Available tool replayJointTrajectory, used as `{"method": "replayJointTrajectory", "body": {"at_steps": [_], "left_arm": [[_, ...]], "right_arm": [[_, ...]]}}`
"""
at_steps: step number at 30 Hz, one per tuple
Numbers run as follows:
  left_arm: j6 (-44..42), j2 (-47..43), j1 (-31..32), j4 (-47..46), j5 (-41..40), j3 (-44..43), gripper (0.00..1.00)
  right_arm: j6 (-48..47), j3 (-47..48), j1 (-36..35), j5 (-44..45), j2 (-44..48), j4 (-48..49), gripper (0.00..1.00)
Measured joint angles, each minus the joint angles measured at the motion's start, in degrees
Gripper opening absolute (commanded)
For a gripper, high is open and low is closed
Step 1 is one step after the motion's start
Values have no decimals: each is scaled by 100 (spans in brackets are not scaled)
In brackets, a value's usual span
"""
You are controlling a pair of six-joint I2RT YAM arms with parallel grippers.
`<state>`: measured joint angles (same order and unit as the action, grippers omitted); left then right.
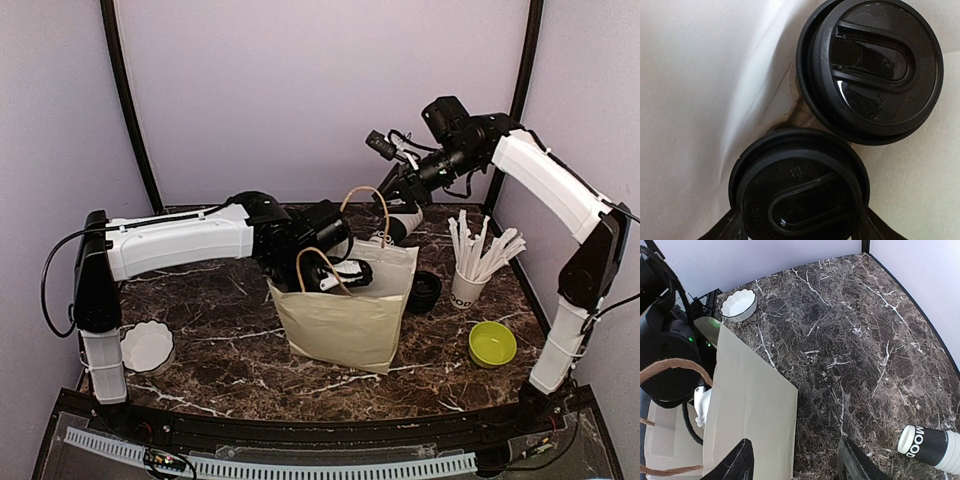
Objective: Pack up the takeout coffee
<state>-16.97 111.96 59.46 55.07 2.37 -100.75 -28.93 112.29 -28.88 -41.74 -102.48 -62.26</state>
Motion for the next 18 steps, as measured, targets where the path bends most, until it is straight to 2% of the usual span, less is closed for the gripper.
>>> {"method": "replayJointTrajectory", "body": {"at_steps": [2,4,9,10,12,18], "left_arm": [[94,35,2,22,-11,-66,50],[146,55,7,42,-22,-118,63],[229,37,52,70,-103,-120,85],[271,15,72,79,-92,-109,95],[295,-66,129,136,4,-87,98],[417,-310,264,402,295,-131,99]], "right_arm": [[-39,109,2,9,0,-79,57],[-57,164,2,28,0,-90,57],[-76,173,7,111,0,-142,57],[-79,175,7,120,0,-151,58],[-79,186,7,138,0,-175,58],[-90,448,7,192,0,-308,58]]}}
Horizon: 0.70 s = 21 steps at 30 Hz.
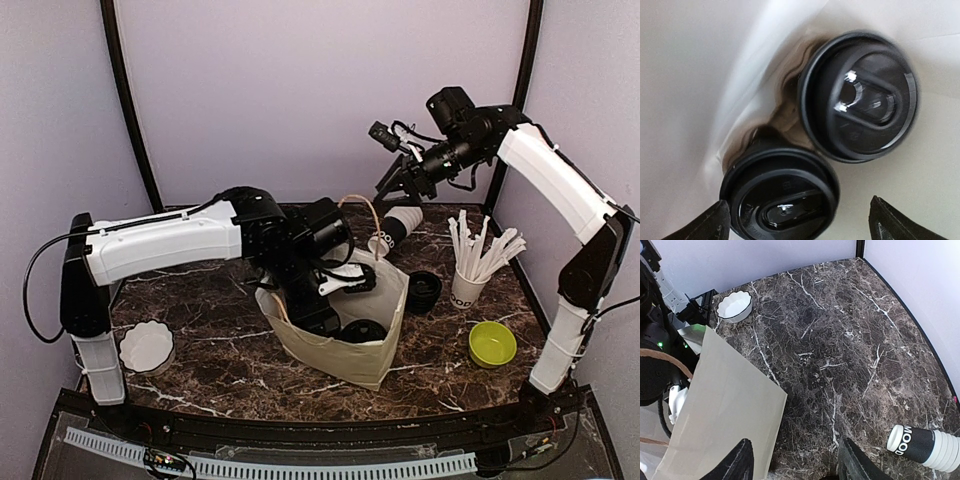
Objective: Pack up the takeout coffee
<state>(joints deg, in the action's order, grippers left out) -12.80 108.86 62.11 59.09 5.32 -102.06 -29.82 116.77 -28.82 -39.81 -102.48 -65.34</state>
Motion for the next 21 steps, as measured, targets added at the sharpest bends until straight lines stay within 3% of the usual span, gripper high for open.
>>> {"method": "replayJointTrajectory", "body": {"at_steps": [13,21], "left_arm": [[20,-549,-7,109,24,-560,99],[15,-708,-9,92,31,-1453,95]], "right_arm": [[-57,44,0,177,-2,-201,58],[-59,42,66,236,0,-205,59]]}}
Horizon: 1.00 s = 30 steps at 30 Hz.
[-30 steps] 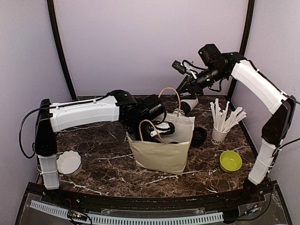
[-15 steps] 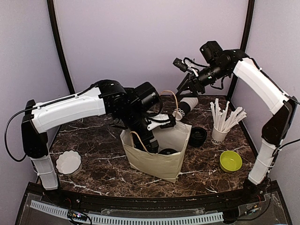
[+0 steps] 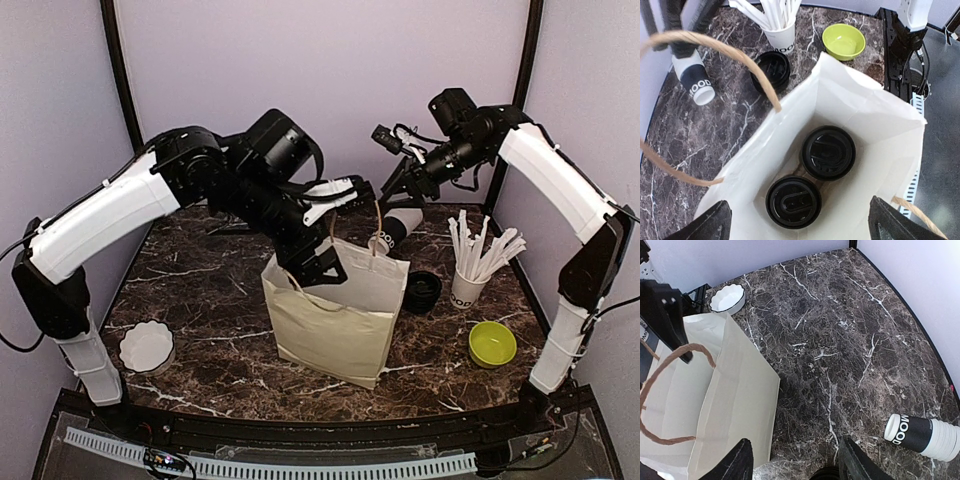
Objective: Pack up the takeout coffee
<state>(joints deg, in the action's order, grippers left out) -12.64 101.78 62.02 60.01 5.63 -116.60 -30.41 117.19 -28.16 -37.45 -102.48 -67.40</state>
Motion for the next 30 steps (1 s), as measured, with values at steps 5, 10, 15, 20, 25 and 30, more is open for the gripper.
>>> {"method": "replayJointTrajectory", "body": {"at_steps": [5,10,15,20,25,30], "left_arm": [[-153,-422,2,-188,-197,-251,90],[-455,-992,-46,-737,-579,-111,93],[-647,-1023,-334,-1165,-568,-57,84],[-798,-442,-730,-1342,-227,-70,70],[-918,179,-1001,-1331,345,-70,23],[-973,402,-1064,-1331,708,-170,0]], "right_arm": [[-44,-175,136,4,92,-2,59],[-59,-289,328,11,260,-37,59],[-68,-424,437,13,549,-37,59],[-72,-455,575,-4,789,-33,58],[-70,-542,756,-4,903,2,57],[-59,-721,872,9,940,15,56]]}}
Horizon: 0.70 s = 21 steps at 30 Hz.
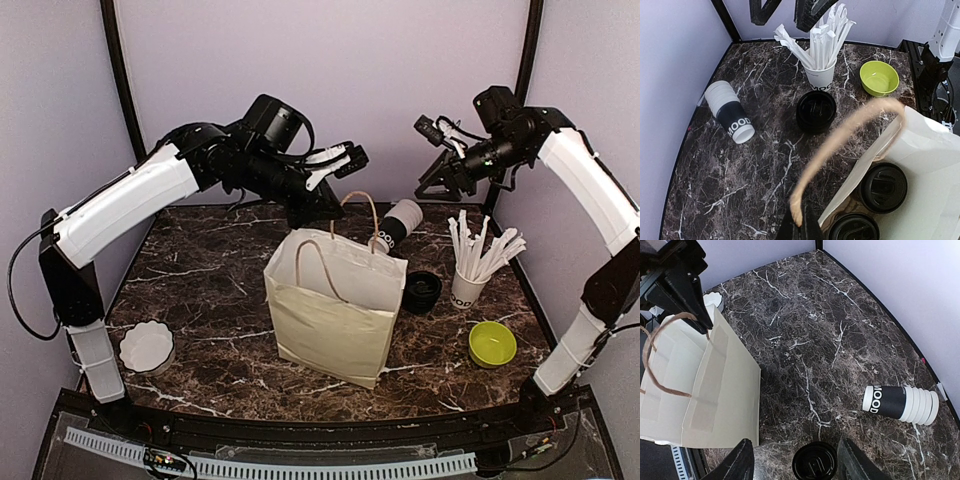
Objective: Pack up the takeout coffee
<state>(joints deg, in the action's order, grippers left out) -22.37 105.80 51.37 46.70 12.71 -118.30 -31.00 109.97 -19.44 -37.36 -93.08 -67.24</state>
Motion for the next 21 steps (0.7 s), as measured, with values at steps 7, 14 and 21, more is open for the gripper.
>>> {"method": "replayJointTrajectory", "body": {"at_steps": [7,14,21], "left_arm": [[11,-7,-72,44,-129,-55,0],[341,-245,-754,315,-584,68,0],[564,-273,-1300,428,-1281,68,0]], "right_arm": [[0,-37,173,7,0,44,56],[0,-72,605,-20,0,90,56],[-2,-101,730,-39,0,118,56]]}}
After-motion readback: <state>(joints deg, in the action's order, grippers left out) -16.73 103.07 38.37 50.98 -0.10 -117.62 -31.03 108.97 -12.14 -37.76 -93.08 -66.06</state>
